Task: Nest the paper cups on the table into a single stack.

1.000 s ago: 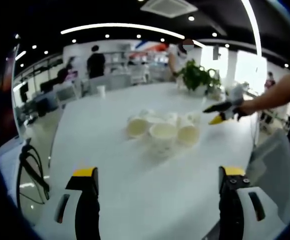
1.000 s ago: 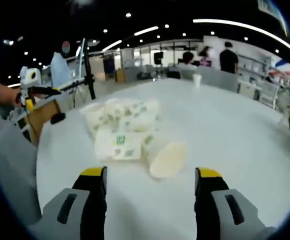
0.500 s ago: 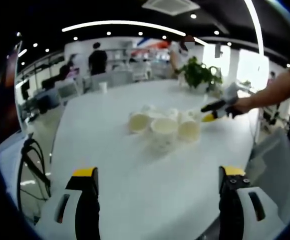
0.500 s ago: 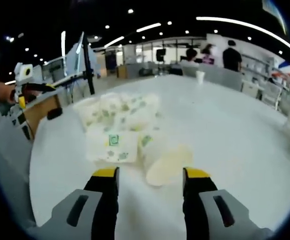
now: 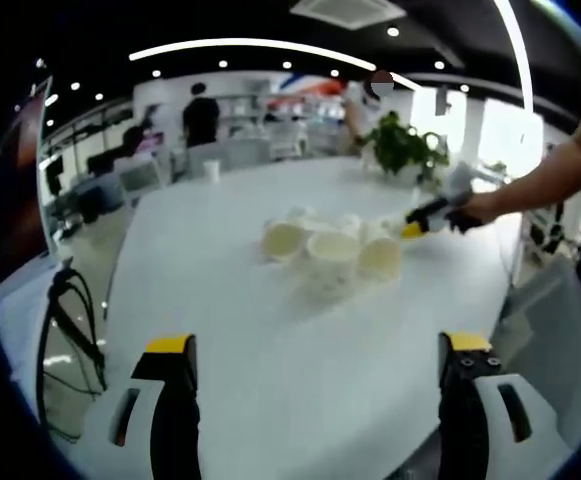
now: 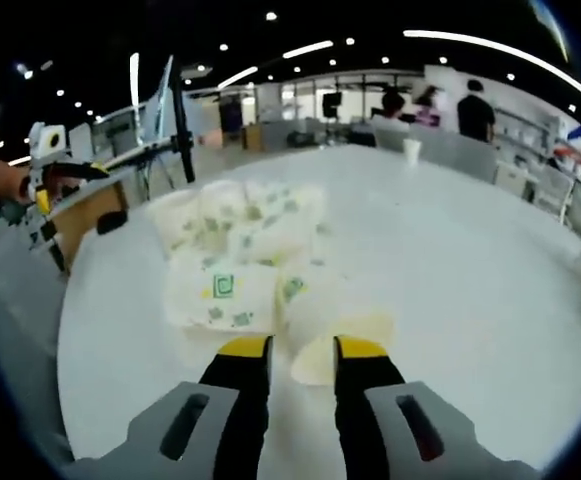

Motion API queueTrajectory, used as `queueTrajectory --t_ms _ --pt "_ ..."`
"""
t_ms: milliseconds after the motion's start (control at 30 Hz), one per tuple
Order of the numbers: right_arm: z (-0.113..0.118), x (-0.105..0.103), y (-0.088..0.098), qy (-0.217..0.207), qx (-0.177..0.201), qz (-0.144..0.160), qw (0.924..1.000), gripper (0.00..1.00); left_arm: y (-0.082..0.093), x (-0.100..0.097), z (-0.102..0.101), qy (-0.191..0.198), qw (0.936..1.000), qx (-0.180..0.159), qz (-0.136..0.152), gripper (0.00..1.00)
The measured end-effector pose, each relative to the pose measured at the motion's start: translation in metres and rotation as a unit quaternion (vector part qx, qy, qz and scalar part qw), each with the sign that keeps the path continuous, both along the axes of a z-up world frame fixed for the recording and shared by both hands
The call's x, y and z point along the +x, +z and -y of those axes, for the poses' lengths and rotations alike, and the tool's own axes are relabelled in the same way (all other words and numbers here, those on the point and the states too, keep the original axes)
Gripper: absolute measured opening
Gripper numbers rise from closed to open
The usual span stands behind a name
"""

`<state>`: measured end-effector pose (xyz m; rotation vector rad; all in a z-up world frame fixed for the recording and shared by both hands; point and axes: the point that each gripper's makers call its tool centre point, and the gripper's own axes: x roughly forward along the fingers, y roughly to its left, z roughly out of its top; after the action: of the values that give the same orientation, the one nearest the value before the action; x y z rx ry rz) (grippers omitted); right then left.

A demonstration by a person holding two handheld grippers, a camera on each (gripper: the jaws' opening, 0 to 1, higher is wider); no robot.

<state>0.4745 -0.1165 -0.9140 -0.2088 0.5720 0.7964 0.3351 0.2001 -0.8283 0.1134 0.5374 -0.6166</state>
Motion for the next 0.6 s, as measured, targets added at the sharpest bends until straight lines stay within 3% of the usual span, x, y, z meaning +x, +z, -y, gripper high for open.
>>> queueTrajectory --t_ms 600 --pt "-0.001 0.0041 0.008 0.0 0.004 -0.002 1.0 0.06 0.0011 0.0 0.002 0.002 1.0 -0.003 -0.001 0.98"
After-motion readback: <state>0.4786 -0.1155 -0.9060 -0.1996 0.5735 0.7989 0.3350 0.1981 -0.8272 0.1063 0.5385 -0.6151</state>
